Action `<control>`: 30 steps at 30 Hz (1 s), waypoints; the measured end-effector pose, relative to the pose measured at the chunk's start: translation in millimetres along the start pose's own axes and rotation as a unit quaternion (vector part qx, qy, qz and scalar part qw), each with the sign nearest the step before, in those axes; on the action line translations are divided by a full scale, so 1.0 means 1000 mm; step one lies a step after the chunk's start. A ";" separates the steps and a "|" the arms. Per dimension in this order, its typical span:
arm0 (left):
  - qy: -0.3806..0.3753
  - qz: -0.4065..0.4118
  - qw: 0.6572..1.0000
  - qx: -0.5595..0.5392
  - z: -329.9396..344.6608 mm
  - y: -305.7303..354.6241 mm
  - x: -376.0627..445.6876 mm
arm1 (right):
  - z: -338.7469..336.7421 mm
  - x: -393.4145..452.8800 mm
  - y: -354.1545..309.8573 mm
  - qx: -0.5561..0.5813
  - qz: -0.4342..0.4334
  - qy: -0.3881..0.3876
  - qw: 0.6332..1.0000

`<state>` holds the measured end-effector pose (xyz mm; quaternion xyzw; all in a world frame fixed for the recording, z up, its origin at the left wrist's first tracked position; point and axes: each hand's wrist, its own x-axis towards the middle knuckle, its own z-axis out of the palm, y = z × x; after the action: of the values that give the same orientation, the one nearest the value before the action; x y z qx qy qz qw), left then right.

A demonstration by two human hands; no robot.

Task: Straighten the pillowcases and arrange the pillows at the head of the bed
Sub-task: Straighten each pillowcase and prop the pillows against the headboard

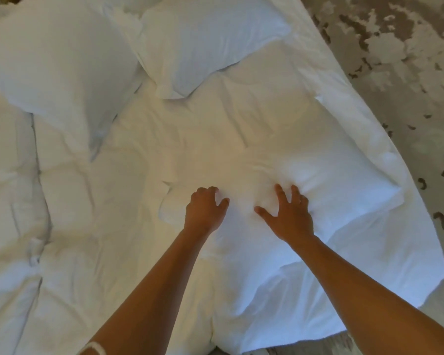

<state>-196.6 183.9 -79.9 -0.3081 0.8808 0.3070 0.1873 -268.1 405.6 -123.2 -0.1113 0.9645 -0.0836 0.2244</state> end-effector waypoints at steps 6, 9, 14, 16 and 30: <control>0.028 -0.013 0.999 0.045 0.032 0.004 0.072 | 0.037 0.031 0.001 -0.029 -0.010 -0.002 1.000; 0.020 -0.024 0.996 0.078 0.045 0.005 0.106 | 0.047 0.040 0.007 -0.035 -0.018 0.004 0.999; -0.019 -0.047 0.998 0.049 0.052 -0.007 0.156 | 0.063 0.050 0.005 -0.036 -0.017 0.007 0.999; -0.033 -0.061 0.997 0.038 0.052 -0.015 0.170 | 0.068 0.055 0.002 -0.038 -0.016 0.007 0.999; -0.045 -0.088 0.995 0.015 0.071 -0.028 0.189 | 0.090 0.079 0.005 -0.053 -0.013 0.002 0.999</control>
<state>-308.7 132.3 -242.7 -0.3671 0.8455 0.2901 0.2575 -297.6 380.4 -236.3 -0.1353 0.9665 -0.0354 0.2154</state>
